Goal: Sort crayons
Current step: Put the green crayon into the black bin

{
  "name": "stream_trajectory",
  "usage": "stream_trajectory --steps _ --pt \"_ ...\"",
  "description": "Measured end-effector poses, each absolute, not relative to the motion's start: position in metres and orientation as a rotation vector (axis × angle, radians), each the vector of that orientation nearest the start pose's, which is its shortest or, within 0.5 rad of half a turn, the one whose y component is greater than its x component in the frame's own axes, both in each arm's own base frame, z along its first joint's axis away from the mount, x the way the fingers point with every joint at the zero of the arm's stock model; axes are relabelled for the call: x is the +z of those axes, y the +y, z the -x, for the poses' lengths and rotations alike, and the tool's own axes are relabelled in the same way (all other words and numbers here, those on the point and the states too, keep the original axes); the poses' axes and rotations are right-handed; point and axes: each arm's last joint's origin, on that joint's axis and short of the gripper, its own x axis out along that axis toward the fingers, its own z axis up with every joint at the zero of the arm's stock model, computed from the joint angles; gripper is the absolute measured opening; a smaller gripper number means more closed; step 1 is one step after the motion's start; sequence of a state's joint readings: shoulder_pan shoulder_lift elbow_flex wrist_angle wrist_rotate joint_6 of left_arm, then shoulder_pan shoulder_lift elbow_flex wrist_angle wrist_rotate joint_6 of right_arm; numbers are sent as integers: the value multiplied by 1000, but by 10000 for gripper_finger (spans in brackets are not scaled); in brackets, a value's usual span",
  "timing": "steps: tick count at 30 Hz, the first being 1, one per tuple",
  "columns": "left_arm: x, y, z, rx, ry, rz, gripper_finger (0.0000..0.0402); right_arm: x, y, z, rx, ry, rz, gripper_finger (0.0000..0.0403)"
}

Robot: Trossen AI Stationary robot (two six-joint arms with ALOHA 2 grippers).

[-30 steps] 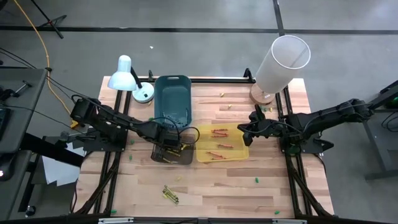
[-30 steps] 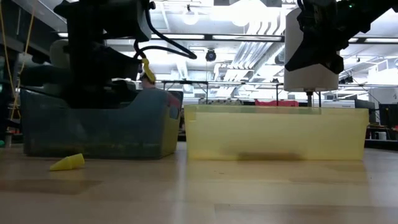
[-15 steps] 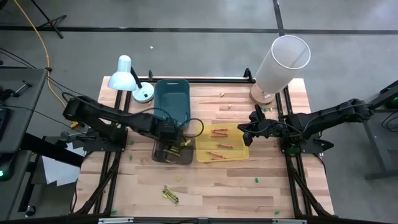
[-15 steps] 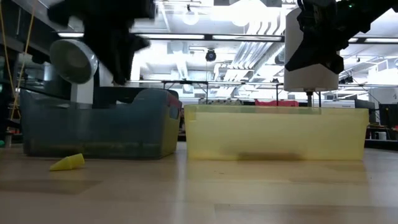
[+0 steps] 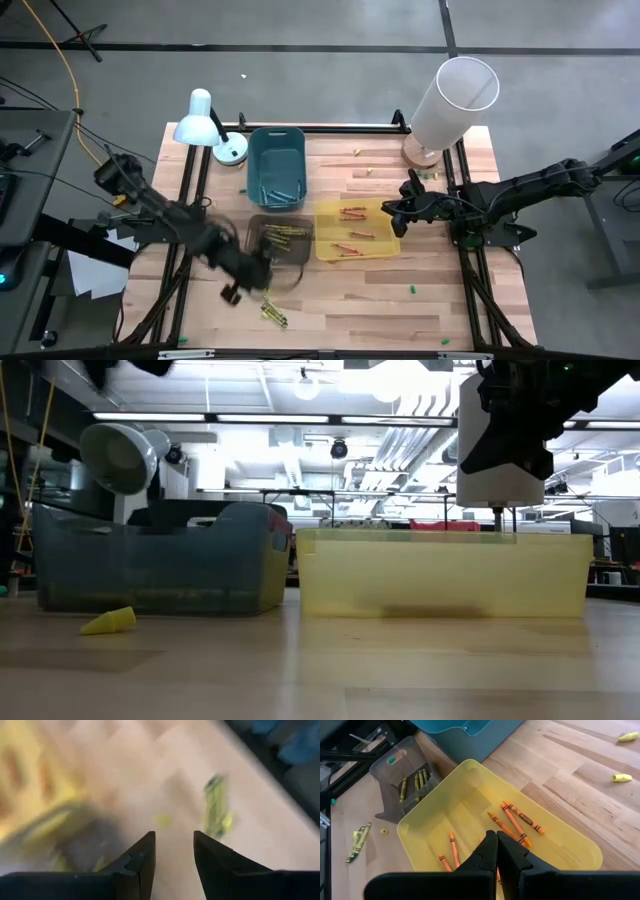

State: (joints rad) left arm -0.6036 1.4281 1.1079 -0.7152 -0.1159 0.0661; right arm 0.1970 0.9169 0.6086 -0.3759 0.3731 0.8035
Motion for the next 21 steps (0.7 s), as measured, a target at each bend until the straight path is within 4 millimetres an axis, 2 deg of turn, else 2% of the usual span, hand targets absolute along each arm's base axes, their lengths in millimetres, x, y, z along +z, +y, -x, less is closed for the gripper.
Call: stream_trajectory --steps 5,9,14,21 --pt "229 -213 -237 -586 825 -536 118 236 26 -183 -400 558 -531 0" --pt "203 -234 -244 -572 858 -630 118 236 26 -183 -390 564 -498 0" --pt "175 -236 -253 -543 969 -619 118 236 26 -183 -383 568 -474 0" --pt "163 -222 -261 -501 1115 -505 117 236 26 -183 -385 568 -478 0"
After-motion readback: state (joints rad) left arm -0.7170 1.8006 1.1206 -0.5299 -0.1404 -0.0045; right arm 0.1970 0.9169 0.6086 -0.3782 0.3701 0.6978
